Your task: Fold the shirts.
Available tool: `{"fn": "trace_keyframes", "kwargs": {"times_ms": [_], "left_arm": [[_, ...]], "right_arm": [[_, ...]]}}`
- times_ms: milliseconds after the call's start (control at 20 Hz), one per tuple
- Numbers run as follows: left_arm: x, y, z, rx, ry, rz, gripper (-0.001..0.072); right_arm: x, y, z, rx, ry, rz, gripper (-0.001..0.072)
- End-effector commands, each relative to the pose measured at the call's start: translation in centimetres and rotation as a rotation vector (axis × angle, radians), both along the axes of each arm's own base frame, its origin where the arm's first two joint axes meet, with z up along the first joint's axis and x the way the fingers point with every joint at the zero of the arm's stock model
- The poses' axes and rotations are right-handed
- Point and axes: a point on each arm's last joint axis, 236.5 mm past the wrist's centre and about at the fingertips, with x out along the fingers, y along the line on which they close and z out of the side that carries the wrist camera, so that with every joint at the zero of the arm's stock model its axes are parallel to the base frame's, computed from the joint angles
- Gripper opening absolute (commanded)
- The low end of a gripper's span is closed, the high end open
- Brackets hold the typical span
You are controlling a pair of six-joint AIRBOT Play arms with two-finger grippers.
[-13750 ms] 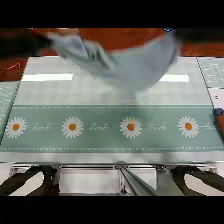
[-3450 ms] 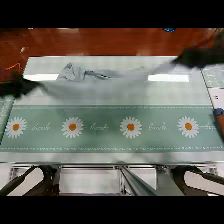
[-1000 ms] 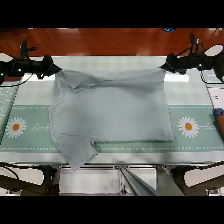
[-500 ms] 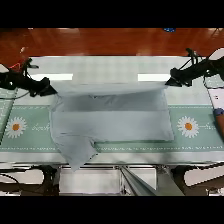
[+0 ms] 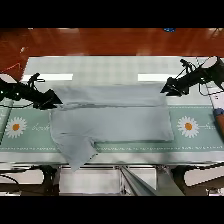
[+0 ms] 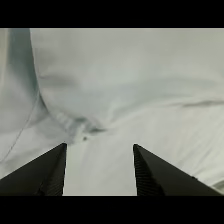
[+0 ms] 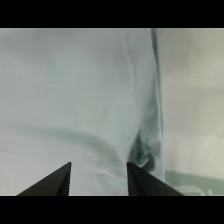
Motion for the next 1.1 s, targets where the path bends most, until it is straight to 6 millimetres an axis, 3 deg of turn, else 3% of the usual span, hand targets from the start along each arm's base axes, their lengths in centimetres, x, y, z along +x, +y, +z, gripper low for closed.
{"fn": "trace_keyframes", "kwargs": {"times_ms": [0, 150, 250, 300, 450, 550, 800, 1050], "left_arm": [[-0.6, 2.2, 2.4, 0.001, 0.003, 0.049, 0.0509], [-1.6, 6.3, 6.2, 0.047, -0.100, 0.170, 0.0509], [-6.3, 8.4, 5.3, 0.092, -0.038, 0.273, 0.0509], [-8.9, 8.5, 4.2, 0.077, 0.005, 0.331, 0.0509], [-15.6, 6.3, 0.1, 0.014, 0.146, 0.428, 0.0509], [-17.8, 4.6, -1.4, -0.020, 0.206, 0.426, 0.0509], [-20.0, 1.4, -2.7, -0.063, 0.297, 0.380, 0.0509], [-19.7, -1.7, -3.4, -0.063, 0.294, 0.289, 0.0510]], "right_arm": [[-2.2, -2.4, 1.7, -0.047, 0.047, -0.011, 0.0407], [-4.1, -7.5, 5.9, -0.177, -0.038, -0.077, 0.0406], [-6.0, -8.8, 7.4, -0.202, -0.122, -0.153, 0.0406], [-6.8, -8.6, 7.6, -0.203, -0.165, -0.190, 0.0406], [-9.9, -5.1, 7.2, -0.119, -0.254, -0.214, 0.0406], [-11.7, -3.0, 6.8, -0.058, -0.261, -0.214, 0.0406], [-13.6, -1.8, 6.2, -0.036, -0.252, -0.210, 0.0406], [-13.3, -1.9, 6.4, -0.032, -0.257, -0.227, 0.0406]]}}
